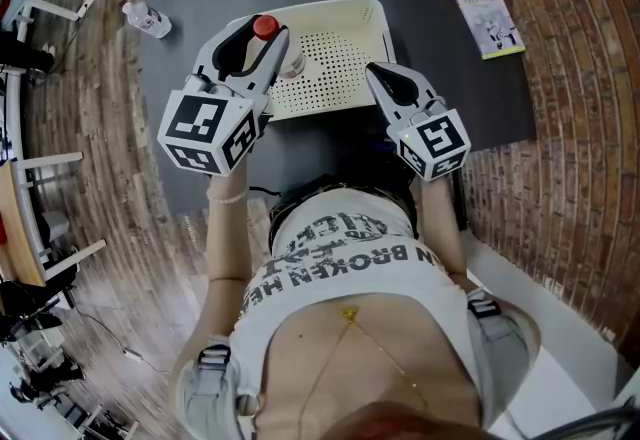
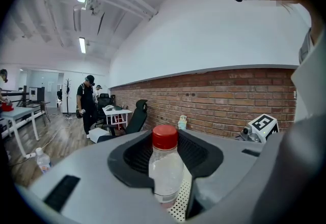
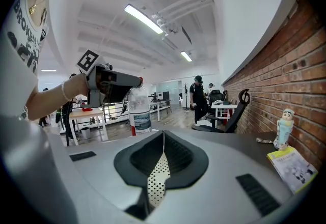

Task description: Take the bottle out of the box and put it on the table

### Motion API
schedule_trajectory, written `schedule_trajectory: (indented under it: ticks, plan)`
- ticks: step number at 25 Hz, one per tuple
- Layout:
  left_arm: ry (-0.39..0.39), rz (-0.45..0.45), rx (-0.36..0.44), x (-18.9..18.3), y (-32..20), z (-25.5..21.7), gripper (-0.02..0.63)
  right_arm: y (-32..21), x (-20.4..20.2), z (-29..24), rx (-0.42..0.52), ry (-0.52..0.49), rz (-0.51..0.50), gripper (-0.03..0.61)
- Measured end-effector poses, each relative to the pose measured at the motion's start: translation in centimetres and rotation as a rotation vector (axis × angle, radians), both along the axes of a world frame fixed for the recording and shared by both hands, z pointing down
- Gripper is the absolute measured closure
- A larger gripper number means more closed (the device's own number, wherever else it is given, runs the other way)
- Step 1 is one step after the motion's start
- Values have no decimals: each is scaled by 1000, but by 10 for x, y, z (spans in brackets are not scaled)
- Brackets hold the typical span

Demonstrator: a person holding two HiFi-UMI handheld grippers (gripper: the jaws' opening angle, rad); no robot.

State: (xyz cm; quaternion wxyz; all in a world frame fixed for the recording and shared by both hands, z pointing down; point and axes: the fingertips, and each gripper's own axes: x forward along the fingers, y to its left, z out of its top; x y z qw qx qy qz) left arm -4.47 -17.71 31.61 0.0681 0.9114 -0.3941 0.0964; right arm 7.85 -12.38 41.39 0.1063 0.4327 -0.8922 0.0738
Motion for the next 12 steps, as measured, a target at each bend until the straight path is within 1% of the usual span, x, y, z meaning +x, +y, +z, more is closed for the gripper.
schedule_trajectory:
  ticks: [12]
  plan:
    - [8, 7, -4, -13, 2, 3, 466, 5, -13, 4, -10, 6, -1, 569]
